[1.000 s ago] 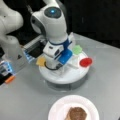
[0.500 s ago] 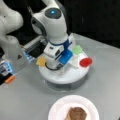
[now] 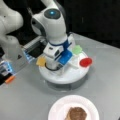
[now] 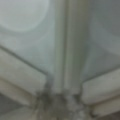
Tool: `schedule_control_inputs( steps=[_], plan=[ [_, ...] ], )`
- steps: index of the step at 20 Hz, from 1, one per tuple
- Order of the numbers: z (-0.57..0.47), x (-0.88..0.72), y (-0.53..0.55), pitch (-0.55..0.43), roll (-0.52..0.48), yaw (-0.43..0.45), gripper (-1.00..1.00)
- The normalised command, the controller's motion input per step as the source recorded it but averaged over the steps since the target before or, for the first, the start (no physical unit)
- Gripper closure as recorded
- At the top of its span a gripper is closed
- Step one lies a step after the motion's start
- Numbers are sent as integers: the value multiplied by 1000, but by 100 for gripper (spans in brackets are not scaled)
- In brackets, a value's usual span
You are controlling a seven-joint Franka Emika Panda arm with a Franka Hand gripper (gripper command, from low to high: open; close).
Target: Ingredient selection for cheeseburger or sandwich
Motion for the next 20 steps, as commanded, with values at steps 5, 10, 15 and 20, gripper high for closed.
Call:
schedule_control_inputs(
  steps=[5, 10, 15, 20],
  plan=[
    [-226, -229, 63, -164, -145, 67, -100],
    [-235, -242, 62, -162, -150, 57, -100],
    [-241, -249, 42, -173, -143, 56, -100],
    [-235, -270, -1, -162, -105, 65, -100]
  ],
)
